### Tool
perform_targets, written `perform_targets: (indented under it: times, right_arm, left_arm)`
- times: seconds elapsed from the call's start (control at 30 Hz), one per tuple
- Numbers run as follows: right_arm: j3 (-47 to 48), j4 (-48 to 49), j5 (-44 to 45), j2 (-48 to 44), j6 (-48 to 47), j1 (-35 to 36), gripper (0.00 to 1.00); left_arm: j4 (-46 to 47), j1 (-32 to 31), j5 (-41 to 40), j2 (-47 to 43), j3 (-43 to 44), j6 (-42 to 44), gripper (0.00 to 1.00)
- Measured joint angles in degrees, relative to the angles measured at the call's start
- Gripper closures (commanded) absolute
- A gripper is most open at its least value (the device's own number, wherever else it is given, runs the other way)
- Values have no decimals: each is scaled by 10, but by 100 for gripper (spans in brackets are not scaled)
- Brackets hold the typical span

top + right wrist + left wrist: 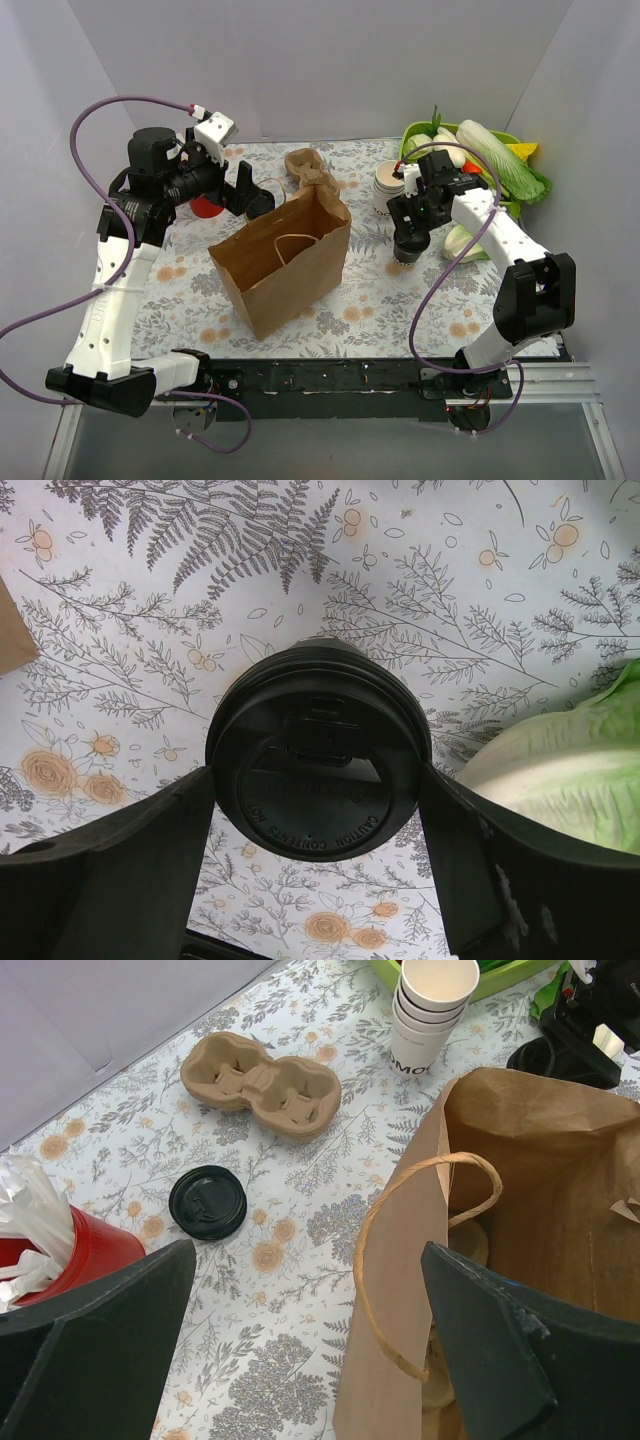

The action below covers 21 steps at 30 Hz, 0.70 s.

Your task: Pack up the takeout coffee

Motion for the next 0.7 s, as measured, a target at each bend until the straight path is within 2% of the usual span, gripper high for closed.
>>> perform_targets:
  times: [0.23,0.7]
  right_arm:
    - [-7,8,4,-4,-15,1,12]
    - [-19,5,-7,-21,-64,3,37]
  left_arm:
    - [0,0,0,-5,-6,2,2]
    - [-16,0,-14,-19,-1,2,2]
